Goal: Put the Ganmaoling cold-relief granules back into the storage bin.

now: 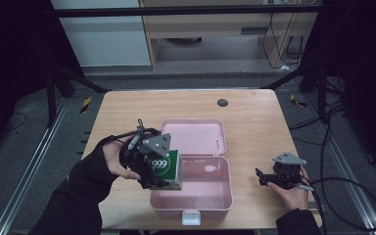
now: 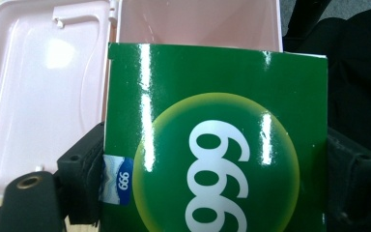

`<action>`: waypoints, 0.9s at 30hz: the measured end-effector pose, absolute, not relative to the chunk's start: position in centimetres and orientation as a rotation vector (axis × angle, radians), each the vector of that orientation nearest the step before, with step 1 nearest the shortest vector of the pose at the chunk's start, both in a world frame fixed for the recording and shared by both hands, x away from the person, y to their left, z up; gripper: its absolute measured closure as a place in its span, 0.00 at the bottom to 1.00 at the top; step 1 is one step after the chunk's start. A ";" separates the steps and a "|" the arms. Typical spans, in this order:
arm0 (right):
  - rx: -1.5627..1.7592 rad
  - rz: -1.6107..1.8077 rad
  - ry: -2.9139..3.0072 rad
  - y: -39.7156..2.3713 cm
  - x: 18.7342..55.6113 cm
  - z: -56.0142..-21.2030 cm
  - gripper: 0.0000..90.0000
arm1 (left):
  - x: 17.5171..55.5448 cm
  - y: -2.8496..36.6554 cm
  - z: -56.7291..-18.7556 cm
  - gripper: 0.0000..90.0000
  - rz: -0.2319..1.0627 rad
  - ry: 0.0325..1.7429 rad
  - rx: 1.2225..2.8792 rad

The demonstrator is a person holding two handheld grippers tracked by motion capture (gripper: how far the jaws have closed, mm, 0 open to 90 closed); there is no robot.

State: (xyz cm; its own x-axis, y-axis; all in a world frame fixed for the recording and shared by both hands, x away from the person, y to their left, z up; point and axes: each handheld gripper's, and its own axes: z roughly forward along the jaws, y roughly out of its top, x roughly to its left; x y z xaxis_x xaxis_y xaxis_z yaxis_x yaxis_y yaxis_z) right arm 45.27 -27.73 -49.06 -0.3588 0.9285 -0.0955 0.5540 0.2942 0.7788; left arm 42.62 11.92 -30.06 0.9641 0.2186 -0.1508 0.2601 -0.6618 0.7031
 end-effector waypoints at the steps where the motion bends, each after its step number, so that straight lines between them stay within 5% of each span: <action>1: 1.322 0.894 2.021 -27.7 45.3 -49.1 0.04 | 42.6 11.7 -30.1 0.16 -0.071 0.329 2.317; 27: 1.309 0.885 2.032 -27.6 45.3 -49.2 0.03 | 43.3 9.9 -34.0 0.16 -0.103 0.368 2.348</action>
State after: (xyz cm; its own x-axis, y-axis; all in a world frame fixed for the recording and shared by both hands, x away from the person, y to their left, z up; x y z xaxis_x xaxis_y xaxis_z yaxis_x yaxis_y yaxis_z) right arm 45.31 -27.58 -49.20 -0.3665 0.9248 -0.1019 0.5553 0.3054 0.7735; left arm 43.26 9.89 -34.01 0.9556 0.2329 -0.1807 0.2930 -0.6821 0.6700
